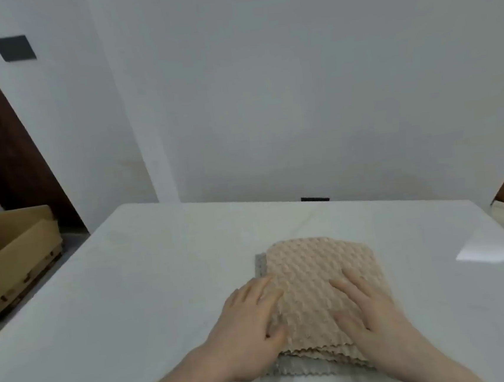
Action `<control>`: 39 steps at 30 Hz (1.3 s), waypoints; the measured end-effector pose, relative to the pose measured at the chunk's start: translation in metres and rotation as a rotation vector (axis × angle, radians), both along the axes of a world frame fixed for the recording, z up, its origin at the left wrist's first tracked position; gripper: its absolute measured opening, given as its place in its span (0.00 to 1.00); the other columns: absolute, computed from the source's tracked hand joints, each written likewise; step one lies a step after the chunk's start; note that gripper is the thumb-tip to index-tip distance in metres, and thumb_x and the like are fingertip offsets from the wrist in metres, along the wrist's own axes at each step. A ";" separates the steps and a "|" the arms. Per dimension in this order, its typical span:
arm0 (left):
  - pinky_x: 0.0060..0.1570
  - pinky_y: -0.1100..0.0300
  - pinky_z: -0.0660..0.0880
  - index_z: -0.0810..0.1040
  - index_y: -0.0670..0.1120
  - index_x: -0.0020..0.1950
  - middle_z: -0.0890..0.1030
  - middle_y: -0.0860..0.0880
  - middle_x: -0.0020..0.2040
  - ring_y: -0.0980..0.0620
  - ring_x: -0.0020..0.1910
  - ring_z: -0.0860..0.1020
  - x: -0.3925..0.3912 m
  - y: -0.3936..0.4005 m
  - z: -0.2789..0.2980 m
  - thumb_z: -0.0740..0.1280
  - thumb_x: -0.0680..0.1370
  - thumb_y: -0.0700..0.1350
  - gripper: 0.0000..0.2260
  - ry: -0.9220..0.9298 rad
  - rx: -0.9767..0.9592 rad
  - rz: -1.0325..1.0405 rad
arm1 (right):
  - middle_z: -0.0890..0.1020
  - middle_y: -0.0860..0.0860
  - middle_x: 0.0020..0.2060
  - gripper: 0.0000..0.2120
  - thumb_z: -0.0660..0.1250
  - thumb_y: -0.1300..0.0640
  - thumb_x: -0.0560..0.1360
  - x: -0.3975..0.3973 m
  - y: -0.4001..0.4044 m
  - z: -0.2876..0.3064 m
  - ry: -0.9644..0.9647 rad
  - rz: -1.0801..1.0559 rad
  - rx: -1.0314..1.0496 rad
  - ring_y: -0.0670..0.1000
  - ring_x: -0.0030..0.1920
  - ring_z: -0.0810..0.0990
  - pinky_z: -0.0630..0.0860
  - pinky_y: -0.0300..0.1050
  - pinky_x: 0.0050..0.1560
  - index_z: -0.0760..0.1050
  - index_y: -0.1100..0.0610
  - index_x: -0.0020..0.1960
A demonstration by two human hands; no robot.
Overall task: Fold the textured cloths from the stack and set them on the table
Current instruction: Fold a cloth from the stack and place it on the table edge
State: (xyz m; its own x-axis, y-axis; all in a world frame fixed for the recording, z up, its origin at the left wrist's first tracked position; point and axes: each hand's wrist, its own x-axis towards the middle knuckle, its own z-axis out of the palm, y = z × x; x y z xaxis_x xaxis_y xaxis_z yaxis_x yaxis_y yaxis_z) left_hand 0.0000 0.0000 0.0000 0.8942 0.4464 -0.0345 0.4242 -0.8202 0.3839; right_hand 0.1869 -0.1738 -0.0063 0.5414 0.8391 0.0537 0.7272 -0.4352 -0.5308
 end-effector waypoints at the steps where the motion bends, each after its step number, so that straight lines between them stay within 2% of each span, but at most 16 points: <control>1: 0.80 0.54 0.45 0.54 0.57 0.82 0.45 0.57 0.83 0.55 0.81 0.45 0.001 -0.001 -0.014 0.55 0.83 0.57 0.27 0.000 0.013 -0.021 | 0.48 0.33 0.78 0.27 0.59 0.39 0.82 -0.001 0.002 -0.017 -0.011 0.027 -0.002 0.42 0.82 0.47 0.49 0.42 0.79 0.58 0.37 0.79; 5: 0.80 0.56 0.46 0.53 0.57 0.82 0.47 0.58 0.83 0.56 0.81 0.47 0.005 -0.002 -0.073 0.57 0.81 0.57 0.30 -0.018 0.055 -0.030 | 0.48 0.34 0.79 0.32 0.59 0.36 0.80 -0.006 0.008 -0.070 -0.049 0.006 -0.117 0.45 0.82 0.48 0.52 0.46 0.81 0.54 0.38 0.80; 8: 0.80 0.56 0.47 0.52 0.59 0.82 0.48 0.60 0.83 0.56 0.81 0.48 0.003 -0.007 -0.110 0.58 0.81 0.58 0.30 -0.108 0.094 -0.033 | 0.45 0.33 0.78 0.38 0.47 0.28 0.73 -0.014 0.003 -0.106 -0.185 0.012 -0.112 0.46 0.82 0.44 0.48 0.49 0.82 0.49 0.36 0.81; 10: 0.80 0.56 0.49 0.52 0.60 0.82 0.49 0.62 0.82 0.58 0.81 0.48 0.000 -0.009 -0.131 0.56 0.82 0.59 0.29 -0.184 0.098 -0.008 | 0.46 0.34 0.79 0.39 0.41 0.29 0.71 -0.020 -0.001 -0.125 -0.240 -0.023 -0.056 0.45 0.82 0.44 0.45 0.47 0.82 0.49 0.36 0.81; 12: 0.80 0.58 0.50 0.55 0.61 0.82 0.51 0.63 0.82 0.59 0.80 0.50 -0.004 -0.012 -0.144 0.56 0.83 0.61 0.27 -0.274 0.090 0.007 | 0.52 0.36 0.80 0.35 0.46 0.31 0.75 -0.029 -0.005 -0.136 -0.277 -0.049 0.065 0.45 0.82 0.49 0.46 0.46 0.82 0.54 0.38 0.81; 14: 0.79 0.60 0.54 0.60 0.61 0.80 0.56 0.63 0.81 0.60 0.79 0.55 -0.007 -0.014 -0.148 0.57 0.83 0.61 0.25 -0.358 0.067 0.033 | 0.60 0.38 0.79 0.30 0.57 0.37 0.79 -0.033 -0.009 -0.138 -0.269 -0.091 0.139 0.45 0.80 0.57 0.50 0.45 0.81 0.61 0.41 0.80; 16: 0.77 0.61 0.58 0.65 0.60 0.78 0.61 0.63 0.79 0.59 0.77 0.59 -0.009 -0.016 -0.147 0.58 0.83 0.60 0.23 -0.399 0.057 0.055 | 0.66 0.40 0.77 0.29 0.64 0.41 0.79 -0.035 -0.012 -0.136 -0.267 -0.129 0.167 0.46 0.78 0.61 0.55 0.46 0.80 0.65 0.43 0.78; 22: 0.68 0.59 0.67 0.77 0.60 0.69 0.75 0.63 0.67 0.58 0.65 0.70 -0.011 -0.023 -0.143 0.57 0.85 0.56 0.16 -0.483 0.156 0.104 | 0.75 0.40 0.71 0.29 0.58 0.35 0.75 -0.039 -0.013 -0.134 -0.275 -0.221 0.234 0.47 0.74 0.68 0.62 0.52 0.77 0.75 0.45 0.72; 26: 0.61 0.62 0.68 0.80 0.61 0.66 0.75 0.63 0.60 0.59 0.57 0.71 -0.013 -0.023 -0.141 0.56 0.84 0.57 0.16 -0.540 0.205 0.130 | 0.77 0.40 0.66 0.20 0.62 0.42 0.80 -0.038 -0.013 -0.134 -0.276 -0.289 0.311 0.48 0.68 0.70 0.65 0.52 0.73 0.78 0.46 0.68; 28: 0.59 0.64 0.66 0.80 0.61 0.65 0.75 0.64 0.58 0.60 0.55 0.72 -0.013 -0.024 -0.140 0.57 0.85 0.56 0.15 -0.551 0.194 0.122 | 0.78 0.42 0.66 0.18 0.64 0.45 0.80 -0.036 -0.013 -0.136 -0.261 -0.317 0.315 0.49 0.67 0.70 0.65 0.50 0.71 0.79 0.46 0.68; 31: 0.58 0.64 0.67 0.81 0.61 0.64 0.75 0.64 0.58 0.60 0.53 0.75 -0.013 -0.024 -0.140 0.59 0.85 0.55 0.13 -0.545 0.191 0.108 | 0.77 0.41 0.67 0.20 0.68 0.51 0.76 -0.034 -0.014 -0.134 -0.232 -0.351 0.299 0.49 0.68 0.71 0.64 0.50 0.72 0.78 0.47 0.68; 34: 0.58 0.62 0.69 0.83 0.59 0.57 0.76 0.65 0.57 0.60 0.50 0.76 -0.008 -0.023 -0.134 0.61 0.84 0.54 0.11 -0.584 0.159 0.145 | 0.78 0.40 0.66 0.21 0.68 0.53 0.73 -0.034 -0.015 -0.132 -0.196 -0.388 0.325 0.48 0.69 0.71 0.65 0.51 0.74 0.79 0.46 0.66; 37: 0.54 0.60 0.73 0.84 0.56 0.52 0.77 0.65 0.55 0.59 0.48 0.78 0.003 -0.023 -0.111 0.62 0.84 0.52 0.10 -0.654 0.081 0.180 | 0.79 0.40 0.65 0.20 0.68 0.54 0.73 -0.033 -0.015 -0.131 -0.161 -0.409 0.357 0.48 0.68 0.72 0.66 0.50 0.73 0.80 0.45 0.65; 39: 0.52 0.57 0.75 0.83 0.54 0.50 0.79 0.62 0.51 0.58 0.47 0.78 0.013 -0.025 -0.086 0.62 0.84 0.51 0.10 -0.662 0.047 0.171 | 0.78 0.40 0.66 0.20 0.68 0.52 0.74 -0.031 -0.016 -0.127 -0.139 -0.442 0.352 0.49 0.69 0.72 0.65 0.50 0.73 0.79 0.44 0.65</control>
